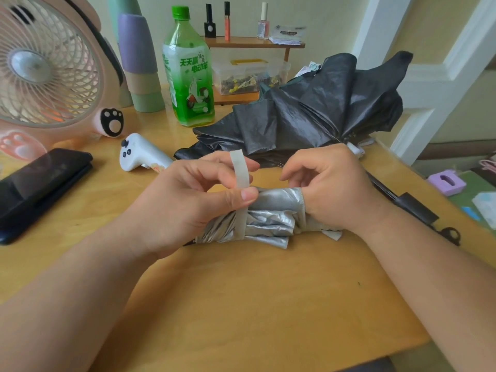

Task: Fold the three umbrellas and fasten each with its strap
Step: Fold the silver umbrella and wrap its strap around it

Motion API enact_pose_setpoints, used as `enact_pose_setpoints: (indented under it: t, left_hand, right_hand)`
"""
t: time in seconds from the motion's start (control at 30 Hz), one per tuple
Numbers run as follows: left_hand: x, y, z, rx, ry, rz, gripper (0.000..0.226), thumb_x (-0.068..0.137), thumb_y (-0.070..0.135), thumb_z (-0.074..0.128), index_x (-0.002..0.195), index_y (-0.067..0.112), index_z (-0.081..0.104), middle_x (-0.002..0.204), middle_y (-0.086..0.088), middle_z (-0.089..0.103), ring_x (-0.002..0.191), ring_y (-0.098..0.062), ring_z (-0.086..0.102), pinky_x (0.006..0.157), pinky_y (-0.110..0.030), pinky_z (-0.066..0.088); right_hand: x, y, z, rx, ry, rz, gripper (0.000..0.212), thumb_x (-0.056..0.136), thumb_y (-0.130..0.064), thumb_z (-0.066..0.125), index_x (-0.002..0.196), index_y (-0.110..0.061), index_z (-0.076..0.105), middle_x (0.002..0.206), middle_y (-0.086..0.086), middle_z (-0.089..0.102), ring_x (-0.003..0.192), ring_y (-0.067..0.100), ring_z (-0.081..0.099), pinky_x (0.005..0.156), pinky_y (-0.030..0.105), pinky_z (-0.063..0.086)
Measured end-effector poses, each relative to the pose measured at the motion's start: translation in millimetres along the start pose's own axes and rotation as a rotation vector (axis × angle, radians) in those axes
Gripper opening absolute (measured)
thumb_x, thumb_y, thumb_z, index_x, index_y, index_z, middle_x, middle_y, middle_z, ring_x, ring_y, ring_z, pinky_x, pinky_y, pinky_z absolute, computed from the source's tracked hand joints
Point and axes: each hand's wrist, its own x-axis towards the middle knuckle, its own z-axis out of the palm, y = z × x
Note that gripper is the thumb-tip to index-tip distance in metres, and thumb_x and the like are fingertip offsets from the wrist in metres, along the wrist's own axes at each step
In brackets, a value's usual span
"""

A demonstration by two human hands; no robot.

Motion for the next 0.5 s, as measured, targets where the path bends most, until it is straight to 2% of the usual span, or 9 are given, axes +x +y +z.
enact_pose_setpoints:
  t: [0.1, 0.27, 0.4, 0.43, 0.5]
  left_hand:
    - [-0.6, -0.4, -0.9, 0.007, -0.015, 0.007, 0.015, 0.074, 0.024, 0.083, 0.064, 0.02, 0.074, 0.115, 0.005, 0.072, 0.118, -0.014, 0.065, 0.113, -0.046, 0.042]
    - [-1.0, -1.0, -1.2, 0.015, -0.005, 0.006, 0.021, 0.072, 0.025, 0.08, 0.064, 0.009, 0.07, 0.114, 0.002, 0.072, 0.117, -0.012, 0.066, 0.11, -0.043, 0.045]
    - [-1.0, -0.1, 0.4, 0.024, 0.01, 0.011, 0.019, 0.072, 0.025, 0.086, 0.064, 0.014, 0.072, 0.113, -0.001, 0.072, 0.116, -0.012, 0.066, 0.111, -0.043, 0.045]
    - [-1.0, -0.7, 0.9, 0.023, 0.023, 0.001, 0.021, 0.072, 0.023, 0.085, 0.064, 0.01, 0.071, 0.113, -0.003, 0.072, 0.116, -0.012, 0.067, 0.111, -0.044, 0.045]
    - [-0.8, -1.8, 1.8, 0.032, 0.045, -0.023, 0.025, 0.072, 0.023, 0.081, 0.066, 0.002, 0.067, 0.112, -0.005, 0.072, 0.113, -0.013, 0.068, 0.111, -0.047, 0.045]
  right_hand:
    - [-0.5, -2.7, -10.2, 0.134, 0.005, 0.05, 0.025, 0.068, -0.002, 0.092, 0.078, -0.02, 0.077, 0.063, -0.003, 0.071, 0.056, 0.015, 0.066, 0.051, 0.026, 0.052]
    - [-0.4, -5.9, -14.6, 0.154, -0.039, -0.004, 0.039, 0.072, 0.008, 0.085, 0.087, -0.027, 0.077, 0.069, -0.001, 0.074, 0.065, 0.015, 0.07, 0.059, 0.024, 0.056]
    - [-0.9, -11.4, -27.5, 0.245, -0.19, 0.112, 0.026, 0.083, -0.011, 0.083, 0.093, -0.035, 0.078, 0.092, -0.024, 0.077, 0.088, -0.001, 0.074, 0.078, 0.013, 0.056]
    - [-0.1, -12.8, -29.8, 0.267, -0.223, 0.143, 0.025, 0.087, -0.013, 0.079, 0.098, -0.034, 0.077, 0.097, -0.023, 0.077, 0.094, 0.0, 0.073, 0.082, 0.015, 0.057]
    - [1.3, -11.9, -32.4, 0.367, -0.305, 0.231, 0.025, 0.098, -0.016, 0.067, 0.115, -0.033, 0.075, 0.105, -0.006, 0.079, 0.103, 0.013, 0.073, 0.087, 0.029, 0.061]
